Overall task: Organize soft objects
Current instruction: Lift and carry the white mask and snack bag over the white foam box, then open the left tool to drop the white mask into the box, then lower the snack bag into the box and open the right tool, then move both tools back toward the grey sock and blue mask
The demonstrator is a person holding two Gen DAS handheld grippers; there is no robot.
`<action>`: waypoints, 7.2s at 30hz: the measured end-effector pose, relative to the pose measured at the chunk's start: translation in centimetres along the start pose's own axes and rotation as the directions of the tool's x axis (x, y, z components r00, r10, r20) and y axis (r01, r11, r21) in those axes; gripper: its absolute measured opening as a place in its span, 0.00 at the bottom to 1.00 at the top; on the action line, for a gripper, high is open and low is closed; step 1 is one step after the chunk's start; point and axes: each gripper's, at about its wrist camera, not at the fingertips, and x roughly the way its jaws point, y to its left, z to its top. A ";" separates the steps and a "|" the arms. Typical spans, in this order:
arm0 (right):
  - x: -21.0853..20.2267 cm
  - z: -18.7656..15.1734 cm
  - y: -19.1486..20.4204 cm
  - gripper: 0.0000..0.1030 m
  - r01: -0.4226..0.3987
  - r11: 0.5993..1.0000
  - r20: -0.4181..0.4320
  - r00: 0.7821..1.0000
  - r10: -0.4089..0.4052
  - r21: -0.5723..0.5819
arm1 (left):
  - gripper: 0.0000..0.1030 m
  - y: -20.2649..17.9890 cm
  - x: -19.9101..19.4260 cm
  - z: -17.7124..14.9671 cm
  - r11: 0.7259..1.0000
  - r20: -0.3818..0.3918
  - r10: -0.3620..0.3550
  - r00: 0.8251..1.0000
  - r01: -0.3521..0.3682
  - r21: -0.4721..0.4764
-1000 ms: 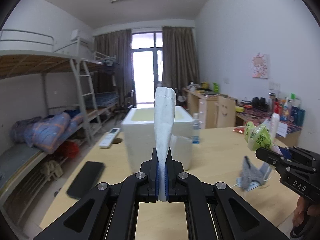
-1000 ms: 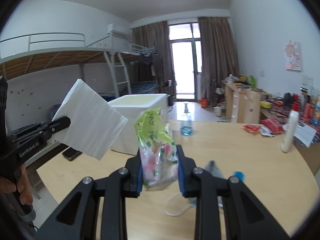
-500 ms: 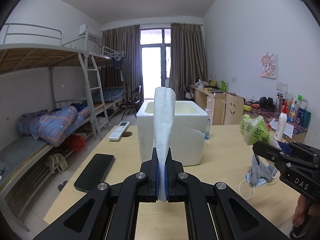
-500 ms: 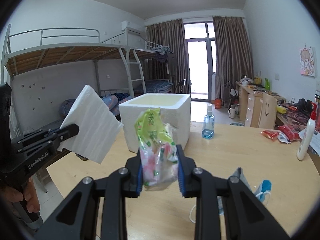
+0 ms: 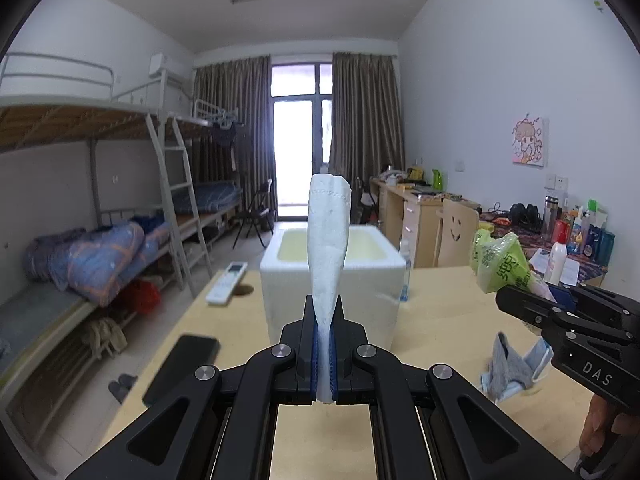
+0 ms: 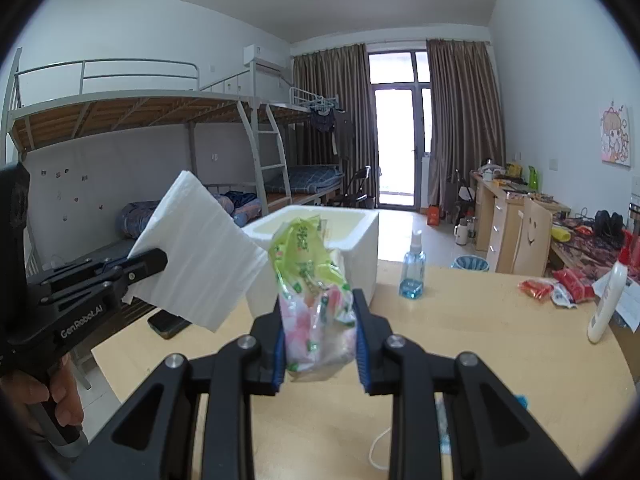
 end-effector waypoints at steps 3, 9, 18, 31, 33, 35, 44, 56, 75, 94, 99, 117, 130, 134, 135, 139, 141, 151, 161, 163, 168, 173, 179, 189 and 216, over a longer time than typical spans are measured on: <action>0.0 0.9 0.1 0.31 0.001 1.000 0.013 1.000 -0.001 -0.010 | 0.04 -0.2 0.1 1.1 1.000 0.014 -0.003 1.000 0.003 0.012; 0.3 2.5 0.3 0.31 0.001 1.000 0.033 0.999 0.000 -0.030 | 0.04 -0.2 0.3 2.8 1.000 0.041 -0.001 0.999 0.000 0.025; 1.9 3.3 0.1 0.31 -0.007 0.999 0.015 1.000 0.007 -0.033 | 0.04 0.0 1.4 3.9 0.999 0.049 0.001 0.999 -0.003 0.037; 5.3 5.9 -0.1 0.31 -0.002 0.999 -0.002 1.000 0.002 -0.047 | 0.04 0.5 6.0 7.0 0.999 0.038 -0.020 0.999 0.018 0.041; 5.9 6.2 -0.4 0.31 -0.001 0.999 -0.008 1.000 0.001 -0.045 | 0.04 0.9 7.2 7.6 0.999 0.035 -0.023 0.999 0.021 0.040; 6.6 6.4 -0.6 0.31 0.002 0.999 -0.014 1.000 -0.002 -0.044 | 0.04 1.1 8.0 7.9 0.999 0.034 -0.021 0.999 0.019 0.039; 9.3 7.2 -1.1 0.31 0.010 0.999 -0.033 0.999 -0.012 -0.045 | 0.04 1.6 13.3 8.4 0.999 -0.011 -0.021 1.000 0.021 0.044; 11.8 6.6 -1.6 0.31 0.021 0.999 -0.090 0.996 -0.025 -0.045 | 0.04 1.6 18.6 7.0 0.998 -0.119 -0.051 0.992 0.056 0.039; 12.4 7.4 -1.4 0.31 0.054 0.997 -0.100 0.993 -0.058 -0.046 | 0.98 1.9 19.3 7.0 0.999 -0.069 -0.012 0.998 0.014 0.032; 13.4 7.7 -1.1 0.31 0.059 0.997 -0.113 0.991 -0.064 -0.053 | 0.98 4.4 17.6 6.6 0.999 -0.045 0.045 0.998 -0.044 0.024; 14.5 8.1 -0.5 0.31 0.034 0.998 -0.120 0.992 -0.042 -0.061 | 0.98 5.4 16.7 6.3 0.995 -0.031 0.093 0.995 -0.092 0.028; 18.2 8.3 1.4 0.31 -0.050 0.996 -0.152 0.988 0.038 -0.076 | 0.98 8.8 14.8 5.2 0.982 -0.042 0.189 0.981 -0.189 0.002; 18.8 8.5 1.8 0.32 -0.035 0.997 -0.159 0.987 0.023 -0.072 | 0.98 9.0 14.5 4.9 0.983 -0.034 0.185 0.982 -0.185 -0.005; 18.8 8.5 1.5 0.62 -0.040 0.998 -0.164 0.986 0.030 -0.053 | 0.98 8.9 14.3 4.9 0.983 -0.031 0.184 0.982 -0.184 -0.002; 18.6 8.5 1.4 0.67 -0.042 0.998 -0.161 0.986 0.034 -0.048 | 0.98 8.9 14.3 4.9 0.983 -0.032 0.183 0.983 -0.183 -0.002; 18.2 8.6 1.5 0.79 -0.042 0.998 -0.152 0.988 0.035 -0.044 | 0.98 8.9 14.0 4.8 0.983 -0.034 0.183 0.982 -0.184 -0.007; 18.1 8.7 1.5 0.79 -0.044 0.998 -0.156 0.987 0.037 -0.044 | 0.98 8.6 13.7 4.8 0.983 -0.033 0.184 0.982 -0.185 -0.002; 14.9 9.4 1.1 0.79 -0.028 0.999 -0.115 0.993 0.025 -0.029 | 0.98 7.5 11.3 5.6 0.988 -0.007 0.156 0.988 -0.156 -0.006; 8.4 9.3 1.4 1.00 0.037 0.999 -0.052 0.998 -0.038 -0.015 | 1.00 6.5 6.1 5.8 0.995 0.033 0.103 0.994 -0.102 -0.022; 7.4 9.1 1.5 1.00 0.050 0.999 -0.048 0.998 -0.050 -0.008 | 1.00 6.4 5.2 5.9 0.995 0.040 0.097 0.994 -0.096 -0.023; 5.1 8.6 2.2 1.00 0.065 0.998 -0.033 0.997 -0.065 -0.006 | 1.00 5.3 2.8 5.7 0.997 0.052 0.076 0.996 -0.076 0.003; 2.6 7.9 2.7 1.00 0.074 0.997 -0.009 0.997 -0.074 -0.008 | 1.00 3.8 0.3 5.5 0.999 0.076 0.042 0.996 -0.044 0.028; -0.4 6.6 2.4 1.00 0.088 0.996 0.039 0.995 -0.088 -0.001 | 1.00 2.1 -2.3 4.0 1.000 0.111 0.003 0.994 -0.006 0.024; -3.0 1.6 1.3 1.00 0.123 0.992 0.068 0.990 -0.124 0.030 | 1.00 -0.5 -3.9 -0.4 0.999 0.136 -0.042 0.990 0.042 0.004; -5.2 -5.9 -1.6 1.00 0.215 0.973 0.026 0.976 -0.218 0.084 | 1.00 -2.9 -2.0 -7.1 0.995 0.076 -0.095 0.993 0.096 -0.014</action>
